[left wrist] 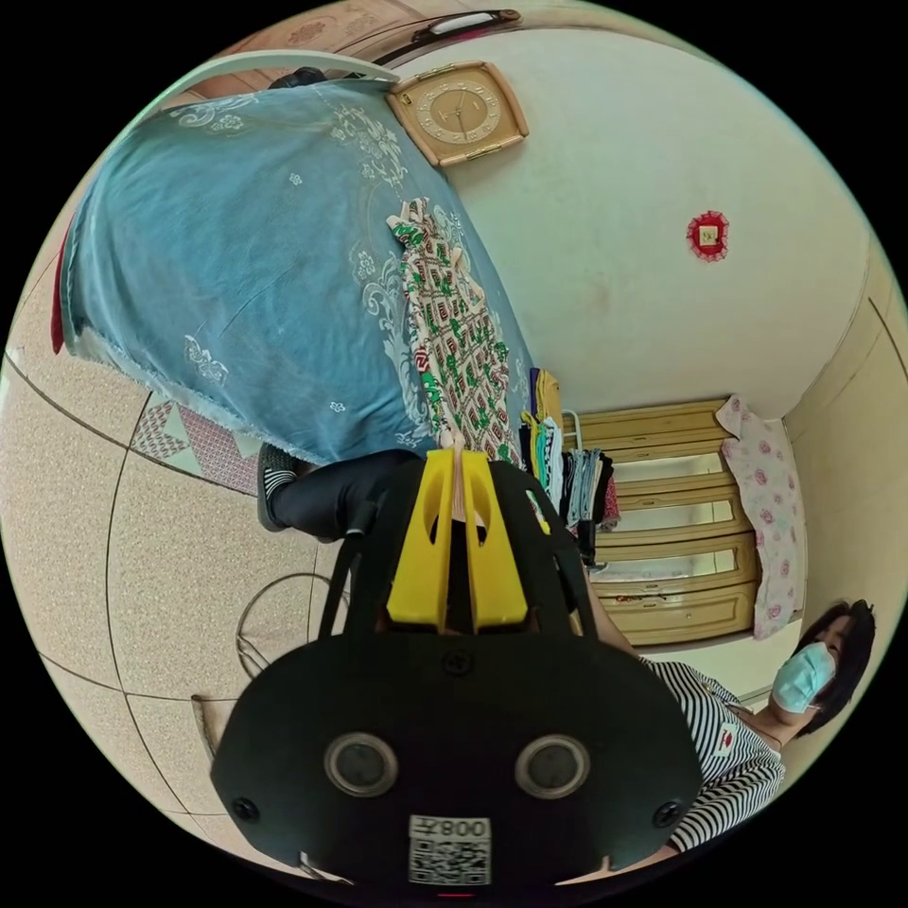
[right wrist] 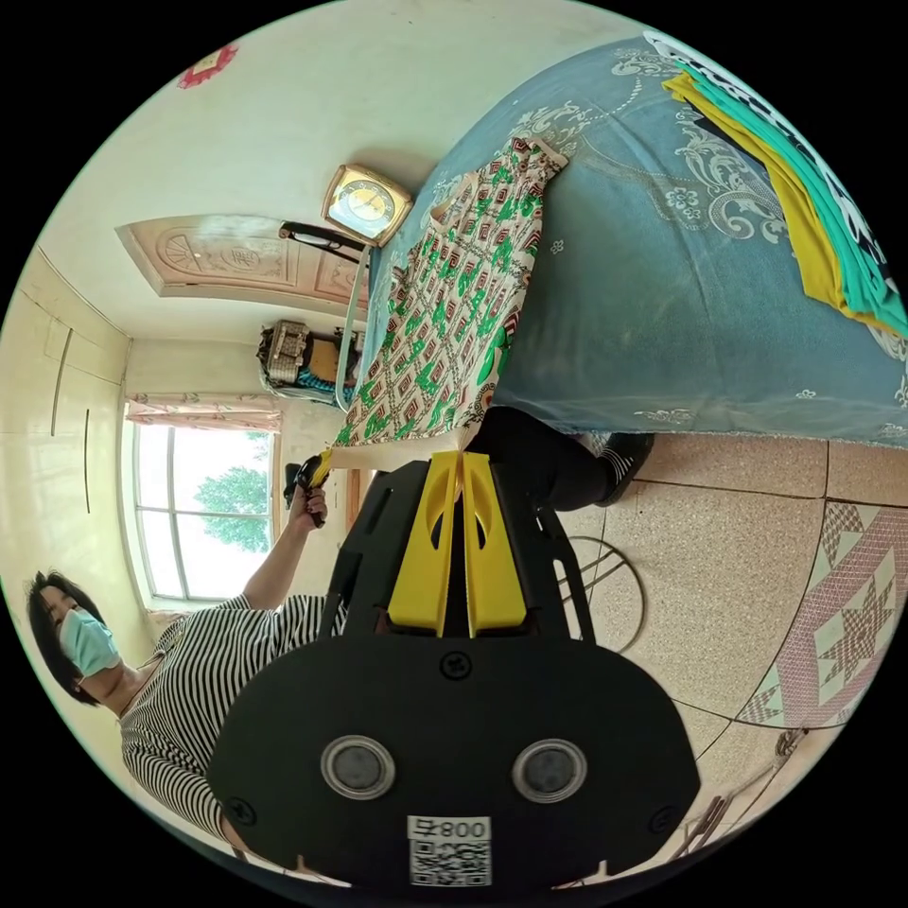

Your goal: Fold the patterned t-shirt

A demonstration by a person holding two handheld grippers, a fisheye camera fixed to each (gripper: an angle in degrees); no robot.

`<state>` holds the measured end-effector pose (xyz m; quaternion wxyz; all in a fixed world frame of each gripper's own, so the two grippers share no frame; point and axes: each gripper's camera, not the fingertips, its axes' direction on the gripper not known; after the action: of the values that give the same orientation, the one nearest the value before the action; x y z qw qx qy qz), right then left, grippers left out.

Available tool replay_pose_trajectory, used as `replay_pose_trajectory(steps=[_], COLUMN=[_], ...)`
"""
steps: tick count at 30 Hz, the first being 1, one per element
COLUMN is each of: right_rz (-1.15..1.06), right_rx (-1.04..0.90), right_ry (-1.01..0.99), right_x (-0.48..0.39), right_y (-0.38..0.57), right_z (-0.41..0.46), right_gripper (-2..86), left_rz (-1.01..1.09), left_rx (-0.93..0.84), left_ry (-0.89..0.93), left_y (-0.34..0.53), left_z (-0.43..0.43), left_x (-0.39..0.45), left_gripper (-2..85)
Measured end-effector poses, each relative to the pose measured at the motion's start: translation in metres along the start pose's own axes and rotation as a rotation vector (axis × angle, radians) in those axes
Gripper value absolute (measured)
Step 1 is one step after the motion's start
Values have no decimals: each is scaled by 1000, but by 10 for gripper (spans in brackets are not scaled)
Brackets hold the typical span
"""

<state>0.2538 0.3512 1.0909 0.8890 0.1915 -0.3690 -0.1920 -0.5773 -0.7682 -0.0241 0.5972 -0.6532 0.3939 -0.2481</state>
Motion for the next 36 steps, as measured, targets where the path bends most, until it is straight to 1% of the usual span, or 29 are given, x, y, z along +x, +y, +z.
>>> replay_pose_trajectory(steps=[6, 12, 24, 28, 31, 34, 36], right_rz=[-19, -17, 98, 136, 151, 175, 190], right_rx=[-2, -18, -38, -39, -16, 27, 95], right_ry=[-7, 22, -47, -93, -144, -159, -141], right_x=[5, 19, 73, 89, 98, 108, 112], right_y=[9, 22, 31, 29, 28, 28, 23], right_z=[-8, -19, -4, 3, 4, -2, -14], right_gripper=[5, 4, 4, 4, 4, 4, 6], left_rz=[0, 2, -131, -181, -202, -232, -240], left_rx=[3, -37, -53, -22, 26, 80, 97], left_ry=[4, -8, -22, 34, 39, 35, 32], left_y=[-9, -18, -39, -51, -60, -70, -81], left_z=[11, 34, 97, 120, 128, 132, 138], left_x=[6, 14, 20, 28, 39, 54, 66], left_gripper=[12, 12, 13, 10, 14, 19, 22])
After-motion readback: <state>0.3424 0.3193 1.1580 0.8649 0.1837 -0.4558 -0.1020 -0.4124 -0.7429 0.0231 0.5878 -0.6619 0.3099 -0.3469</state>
